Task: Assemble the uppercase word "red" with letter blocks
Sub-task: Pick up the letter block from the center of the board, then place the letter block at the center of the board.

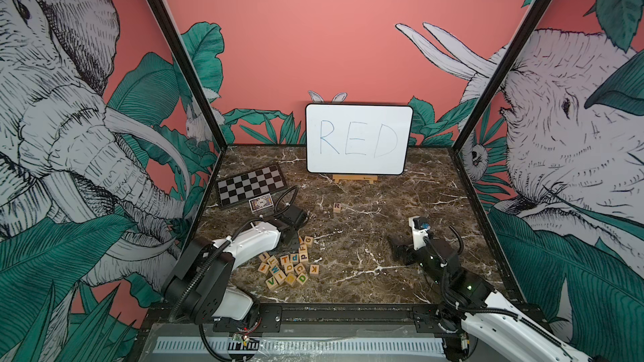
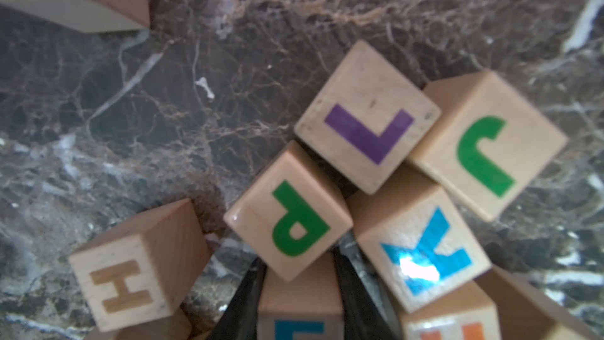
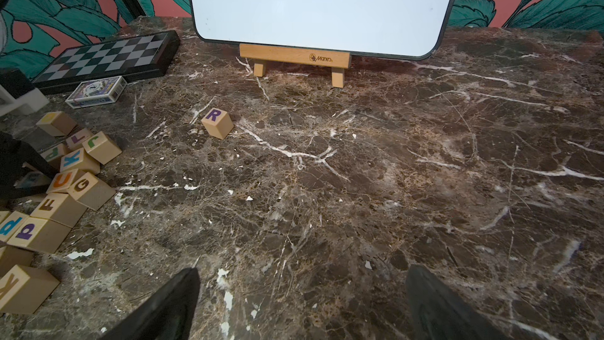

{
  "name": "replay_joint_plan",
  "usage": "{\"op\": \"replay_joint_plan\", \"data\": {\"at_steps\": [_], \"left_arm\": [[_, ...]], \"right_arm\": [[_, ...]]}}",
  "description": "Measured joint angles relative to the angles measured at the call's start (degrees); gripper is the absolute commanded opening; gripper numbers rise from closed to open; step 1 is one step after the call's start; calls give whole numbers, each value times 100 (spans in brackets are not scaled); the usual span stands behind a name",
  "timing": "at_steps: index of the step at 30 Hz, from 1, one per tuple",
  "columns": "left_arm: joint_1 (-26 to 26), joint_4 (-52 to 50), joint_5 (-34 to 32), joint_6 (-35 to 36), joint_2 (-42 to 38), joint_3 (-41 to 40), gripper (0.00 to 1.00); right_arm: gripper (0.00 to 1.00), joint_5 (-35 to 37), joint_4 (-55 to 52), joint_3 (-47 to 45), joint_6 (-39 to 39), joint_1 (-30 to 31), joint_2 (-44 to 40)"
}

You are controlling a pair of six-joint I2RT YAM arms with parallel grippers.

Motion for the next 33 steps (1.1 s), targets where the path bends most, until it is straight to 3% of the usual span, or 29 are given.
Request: {"op": "replay_joint_plan", "data": {"at_steps": [11,18,33], "left_arm": [[0,-142,127,195,-654,-9,18],[0,-448,118,282,-1051,101,0],[0,-1060,173,756,-2492,531,0]], "right_arm": [[97,-9,0,0,-7,0,-68],[98,-7,55,-42,-79,0,-289],[99,199,293,-286,-116,0,-715]]}}
